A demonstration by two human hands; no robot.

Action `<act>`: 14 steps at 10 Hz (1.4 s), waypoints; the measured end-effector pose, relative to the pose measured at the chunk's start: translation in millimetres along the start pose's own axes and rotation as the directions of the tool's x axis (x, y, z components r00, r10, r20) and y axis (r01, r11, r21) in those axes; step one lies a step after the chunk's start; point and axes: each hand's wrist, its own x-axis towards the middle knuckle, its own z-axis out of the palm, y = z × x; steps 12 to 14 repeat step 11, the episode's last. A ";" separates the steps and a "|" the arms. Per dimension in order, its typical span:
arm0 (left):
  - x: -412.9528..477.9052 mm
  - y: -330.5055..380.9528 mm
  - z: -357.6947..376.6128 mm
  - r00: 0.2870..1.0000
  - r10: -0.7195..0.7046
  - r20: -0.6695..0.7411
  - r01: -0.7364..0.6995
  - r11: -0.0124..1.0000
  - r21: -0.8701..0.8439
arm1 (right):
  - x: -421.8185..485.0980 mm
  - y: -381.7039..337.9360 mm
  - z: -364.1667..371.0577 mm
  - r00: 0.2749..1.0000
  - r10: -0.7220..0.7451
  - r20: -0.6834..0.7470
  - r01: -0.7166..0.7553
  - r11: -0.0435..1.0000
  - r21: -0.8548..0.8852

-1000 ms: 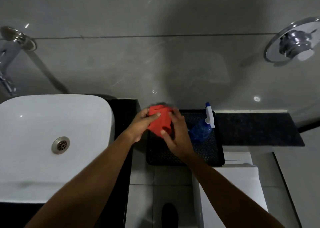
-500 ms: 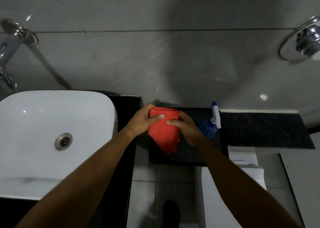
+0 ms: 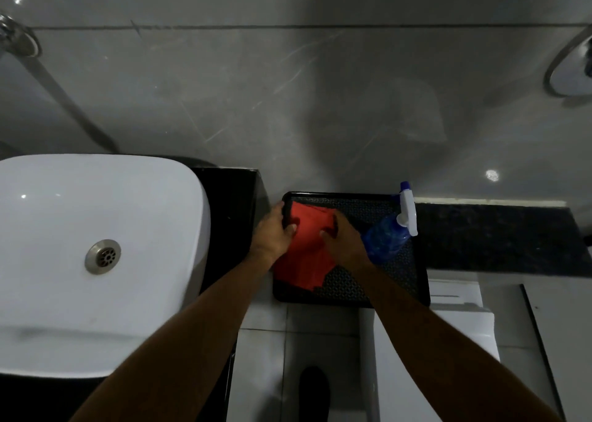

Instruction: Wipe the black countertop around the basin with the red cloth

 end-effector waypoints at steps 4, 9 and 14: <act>-56.3 -48.4 65.4 0.951 0.116 0.286 -0.280 0.716 0.639 | -8.3 46.9 30.6 0.920 -0.025 0.391 0.357 0.466 -0.810; -55.6 -40.7 62.6 0.944 0.219 0.247 -0.330 0.611 0.719 | -4.7 42.0 17.1 0.937 0.105 0.332 0.150 0.740 -0.656; -56.6 -19.3 31.6 0.932 0.232 0.277 -0.358 0.488 0.796 | -15.9 12.3 14.4 0.968 -0.113 0.223 0.243 0.636 -0.732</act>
